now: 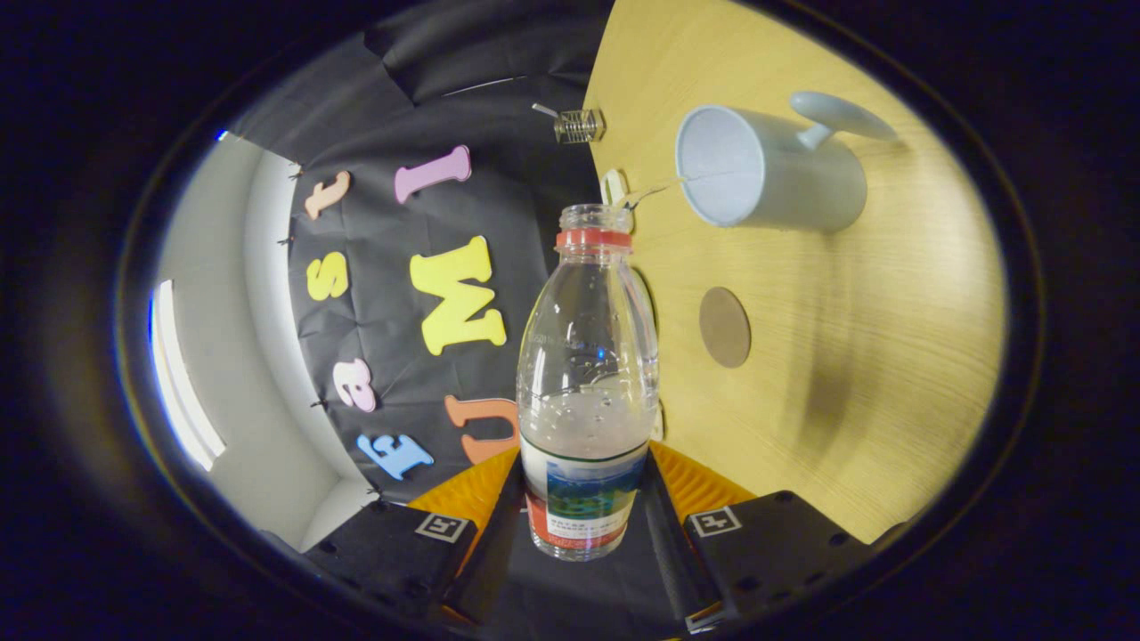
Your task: Take the bottle from table, then pour the juice into the cup, finally place the bottle on the coaster
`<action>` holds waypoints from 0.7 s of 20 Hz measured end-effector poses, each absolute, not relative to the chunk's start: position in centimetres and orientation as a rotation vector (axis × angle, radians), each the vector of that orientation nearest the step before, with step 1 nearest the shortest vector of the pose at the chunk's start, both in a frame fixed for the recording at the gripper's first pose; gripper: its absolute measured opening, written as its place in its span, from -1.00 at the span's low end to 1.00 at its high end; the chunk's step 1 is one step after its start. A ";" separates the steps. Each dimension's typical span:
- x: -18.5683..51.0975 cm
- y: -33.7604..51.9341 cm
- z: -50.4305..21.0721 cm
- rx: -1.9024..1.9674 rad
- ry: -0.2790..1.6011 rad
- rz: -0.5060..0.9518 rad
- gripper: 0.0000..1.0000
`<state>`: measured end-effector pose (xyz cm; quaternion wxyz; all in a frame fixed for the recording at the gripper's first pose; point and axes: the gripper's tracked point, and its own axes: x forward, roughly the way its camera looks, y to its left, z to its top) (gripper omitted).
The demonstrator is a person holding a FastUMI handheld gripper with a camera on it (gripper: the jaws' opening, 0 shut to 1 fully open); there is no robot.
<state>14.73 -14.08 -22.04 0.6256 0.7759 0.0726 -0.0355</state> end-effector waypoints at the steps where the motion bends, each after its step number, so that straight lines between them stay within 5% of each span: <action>1: 14.7 -14.0 -22.1 1.782 0.168 -0.080 0.50; 14: 14.9 -14.2 -21.4 1.832 0.170 -0.076 0.50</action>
